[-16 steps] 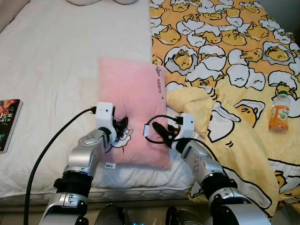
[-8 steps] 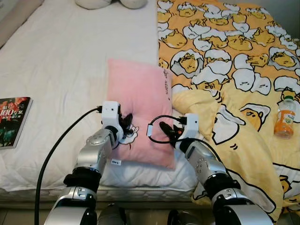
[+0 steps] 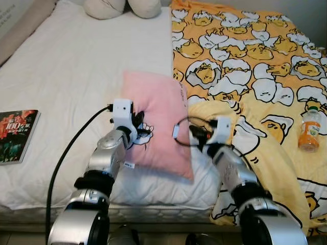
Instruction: Clean up the room
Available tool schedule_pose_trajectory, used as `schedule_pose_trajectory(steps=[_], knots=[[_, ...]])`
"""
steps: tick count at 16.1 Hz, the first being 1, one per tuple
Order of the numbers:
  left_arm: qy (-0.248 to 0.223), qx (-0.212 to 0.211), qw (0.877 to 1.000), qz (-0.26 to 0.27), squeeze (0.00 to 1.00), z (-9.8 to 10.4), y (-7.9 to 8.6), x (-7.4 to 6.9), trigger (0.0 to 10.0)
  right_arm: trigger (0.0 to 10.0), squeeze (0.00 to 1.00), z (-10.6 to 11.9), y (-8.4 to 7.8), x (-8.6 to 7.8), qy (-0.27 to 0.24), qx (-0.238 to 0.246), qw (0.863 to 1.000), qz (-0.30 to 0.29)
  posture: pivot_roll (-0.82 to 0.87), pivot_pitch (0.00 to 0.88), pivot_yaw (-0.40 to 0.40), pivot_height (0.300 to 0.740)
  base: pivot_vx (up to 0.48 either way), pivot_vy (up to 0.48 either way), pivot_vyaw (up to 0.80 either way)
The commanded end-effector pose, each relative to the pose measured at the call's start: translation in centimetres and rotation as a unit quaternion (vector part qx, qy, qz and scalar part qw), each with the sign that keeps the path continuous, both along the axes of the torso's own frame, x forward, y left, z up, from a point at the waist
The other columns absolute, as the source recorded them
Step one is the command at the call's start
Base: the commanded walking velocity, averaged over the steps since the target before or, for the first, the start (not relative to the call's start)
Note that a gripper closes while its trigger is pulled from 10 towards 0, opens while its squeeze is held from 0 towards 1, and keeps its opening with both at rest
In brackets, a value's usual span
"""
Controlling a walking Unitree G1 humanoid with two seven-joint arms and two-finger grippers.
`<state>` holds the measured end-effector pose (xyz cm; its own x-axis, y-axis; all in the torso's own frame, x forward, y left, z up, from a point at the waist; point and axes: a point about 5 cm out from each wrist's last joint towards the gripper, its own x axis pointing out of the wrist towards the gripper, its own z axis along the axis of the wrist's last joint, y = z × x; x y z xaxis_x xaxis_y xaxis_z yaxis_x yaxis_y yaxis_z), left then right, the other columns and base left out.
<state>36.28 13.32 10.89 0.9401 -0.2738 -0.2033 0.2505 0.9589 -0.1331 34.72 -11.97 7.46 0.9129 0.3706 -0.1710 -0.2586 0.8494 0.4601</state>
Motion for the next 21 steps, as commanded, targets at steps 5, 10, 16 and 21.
schedule_pose_trajectory(steps=[5, 10, 16, 21], knots=[[-0.170, 0.032, 0.985, -0.008, 0.00, 8.8, -0.1, 2.7, 0.0, 0.0, 0.00, 10.9, -1.8, 3.2, -0.215, -0.021, 0.976, -0.038, -0.03, 0.000, 0.006, 0.740, 0.000, 0.000, 0.00], [-0.139, 0.033, 0.990, -0.006, 0.00, 6.6, -0.4, 2.3, 0.0, 10.0, 0.00, 6.4, -1.9, 2.1, -0.125, -0.058, 0.988, -0.070, -0.03, 0.000, 0.007, 0.740, 0.000, 0.000, 0.00], [-0.117, 0.012, 0.993, -0.015, 0.00, 5.4, -1.2, 1.8, 0.0, 10.0, 1.00, 2.2, -0.8, -0.2, -0.045, -0.010, 0.997, -0.060, -0.03, 0.000, 0.006, 0.740, 0.000, 0.000, 0.00], [-0.185, 0.045, 0.981, 0.027, 0.00, 8.3, 1.5, 2.4, 0.0, 10.0, 1.00, 4.3, -3.2, -3.4, -0.210, -0.189, 0.948, -0.147, -0.02, 0.000, -0.004, 0.740, 0.000, 0.000, 0.00]])
